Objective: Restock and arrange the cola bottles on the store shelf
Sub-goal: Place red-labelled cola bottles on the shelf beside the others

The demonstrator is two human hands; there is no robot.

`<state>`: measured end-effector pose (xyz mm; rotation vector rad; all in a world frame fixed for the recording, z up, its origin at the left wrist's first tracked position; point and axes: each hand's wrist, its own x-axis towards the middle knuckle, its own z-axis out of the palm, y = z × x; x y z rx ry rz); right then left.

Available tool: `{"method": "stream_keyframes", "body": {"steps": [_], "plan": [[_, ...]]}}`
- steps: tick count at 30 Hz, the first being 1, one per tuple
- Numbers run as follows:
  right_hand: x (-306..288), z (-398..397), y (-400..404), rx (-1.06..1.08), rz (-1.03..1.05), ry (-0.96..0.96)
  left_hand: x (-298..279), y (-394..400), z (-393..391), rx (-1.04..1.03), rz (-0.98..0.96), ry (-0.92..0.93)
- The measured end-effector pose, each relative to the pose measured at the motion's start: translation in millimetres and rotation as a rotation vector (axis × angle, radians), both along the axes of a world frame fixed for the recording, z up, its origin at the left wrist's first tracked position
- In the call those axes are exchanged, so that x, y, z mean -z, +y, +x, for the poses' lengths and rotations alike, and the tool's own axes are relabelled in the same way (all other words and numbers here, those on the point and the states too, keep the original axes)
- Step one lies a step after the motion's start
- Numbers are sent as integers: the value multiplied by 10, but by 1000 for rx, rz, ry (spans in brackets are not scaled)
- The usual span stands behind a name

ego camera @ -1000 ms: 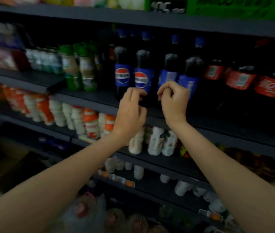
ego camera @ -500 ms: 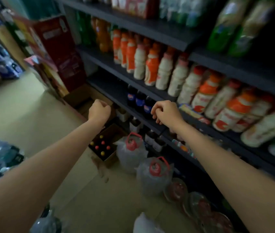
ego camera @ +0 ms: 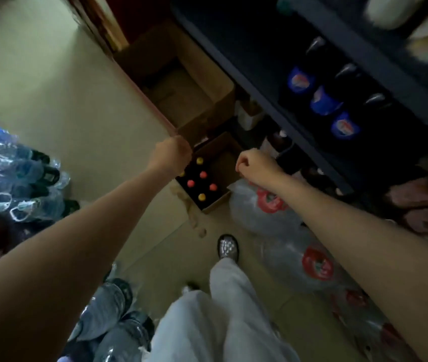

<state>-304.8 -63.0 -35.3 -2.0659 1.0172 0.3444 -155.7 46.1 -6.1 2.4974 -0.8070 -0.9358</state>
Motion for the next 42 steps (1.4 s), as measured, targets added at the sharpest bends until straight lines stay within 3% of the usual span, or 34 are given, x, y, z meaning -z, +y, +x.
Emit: {"method": "stream_keyframes", "body": {"steps": [6, 14, 19, 23, 27, 30, 38, 42], "plan": [[1442, 685, 34, -137, 69, 216, 1448, -73, 446, 242, 195, -70], [3362, 1077, -16, -345, -29, 404, 3496, -529, 720, 707, 401, -126], [3875, 1227, -63, -452, 79, 506, 4116, -760, 651, 769, 497, -130], [3954, 1242, -34, -410, -23, 496, 4181, -801, 579, 768, 521, -145], [3555, 1124, -219, -346, -92, 448, 3810, -789, 491, 759, 503, -149], [2832, 923, -319, -313, -123, 376, 3145, -763, 422, 793, 493, -180], [-413, -47, -542, -189, -225, 187, 96, -944, -176, 894, 388, -230], [-1720, -700, -440, -63, -364, 104, -1172, -932, -740, 862, 286, -256]]}}
